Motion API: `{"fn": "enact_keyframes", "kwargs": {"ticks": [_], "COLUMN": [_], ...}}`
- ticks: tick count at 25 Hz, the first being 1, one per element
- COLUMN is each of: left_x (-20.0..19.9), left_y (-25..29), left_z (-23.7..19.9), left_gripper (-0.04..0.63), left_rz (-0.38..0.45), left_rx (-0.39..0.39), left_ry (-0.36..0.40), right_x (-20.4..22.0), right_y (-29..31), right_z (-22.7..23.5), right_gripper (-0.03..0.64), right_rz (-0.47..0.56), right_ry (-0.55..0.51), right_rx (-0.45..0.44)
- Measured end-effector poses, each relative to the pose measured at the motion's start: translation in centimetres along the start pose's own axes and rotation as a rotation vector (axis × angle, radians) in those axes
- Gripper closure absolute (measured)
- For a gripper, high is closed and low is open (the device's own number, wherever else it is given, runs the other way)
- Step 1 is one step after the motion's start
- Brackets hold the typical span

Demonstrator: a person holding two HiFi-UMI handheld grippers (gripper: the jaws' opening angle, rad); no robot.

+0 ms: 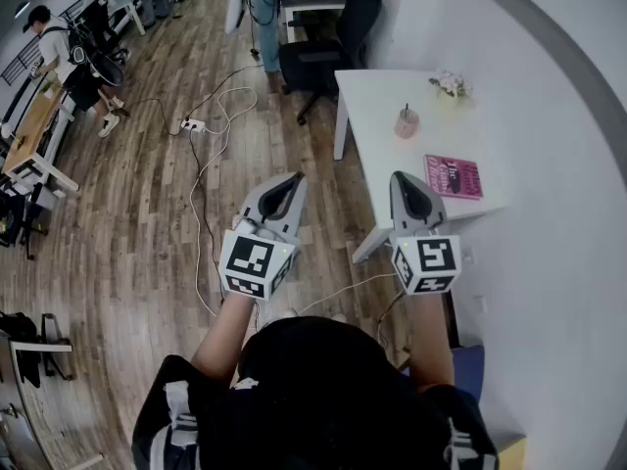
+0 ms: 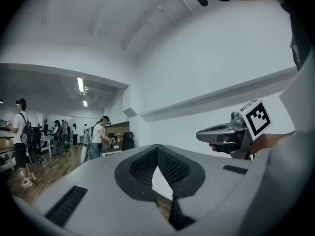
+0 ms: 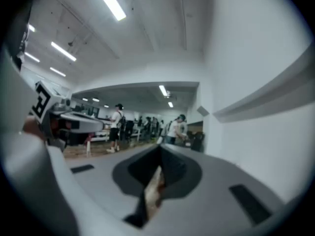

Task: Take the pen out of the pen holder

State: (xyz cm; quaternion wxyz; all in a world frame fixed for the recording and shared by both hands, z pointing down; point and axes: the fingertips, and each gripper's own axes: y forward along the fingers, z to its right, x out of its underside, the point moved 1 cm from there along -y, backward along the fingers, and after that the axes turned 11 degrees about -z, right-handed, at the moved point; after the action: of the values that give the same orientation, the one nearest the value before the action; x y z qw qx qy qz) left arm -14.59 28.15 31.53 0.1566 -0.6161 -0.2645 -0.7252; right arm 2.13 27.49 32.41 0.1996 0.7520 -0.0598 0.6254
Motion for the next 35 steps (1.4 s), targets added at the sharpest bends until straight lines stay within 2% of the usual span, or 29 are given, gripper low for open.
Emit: {"fn": "enact_keyframes", "kwargs": {"ticks": [14, 20, 29, 35], "left_x": [1.3, 2.3, 2.7, 2.7], "left_y": [1.9, 3.4, 6.0, 9.3], "left_z": [3.7, 5.6, 4.0, 0.9], "left_gripper": [0.577, 0.577, 0.577, 0.577], "left_rz": [-0.038, -0.076, -0.082, -0.092], "left_rx": [0.013, 0.027, 0.011, 0.016], "left_ry": [-0.02, 0.0, -0.007, -0.021], "right_x": [3.2, 4.9, 5.5, 5.0], "right_y": [-1.1, -1.0, 1.8, 6.2], "right_z": [1.9, 2.8, 3.7, 4.9], "right_gripper": [0.583, 0.583, 0.583, 0.583], "right_rz": [-0.031, -0.05, -0.069, -0.084], "right_ry": [0.043, 0.053, 0.044, 0.035], "right_rx": [-0.056, -0.1, -0.123, -0.117]}}
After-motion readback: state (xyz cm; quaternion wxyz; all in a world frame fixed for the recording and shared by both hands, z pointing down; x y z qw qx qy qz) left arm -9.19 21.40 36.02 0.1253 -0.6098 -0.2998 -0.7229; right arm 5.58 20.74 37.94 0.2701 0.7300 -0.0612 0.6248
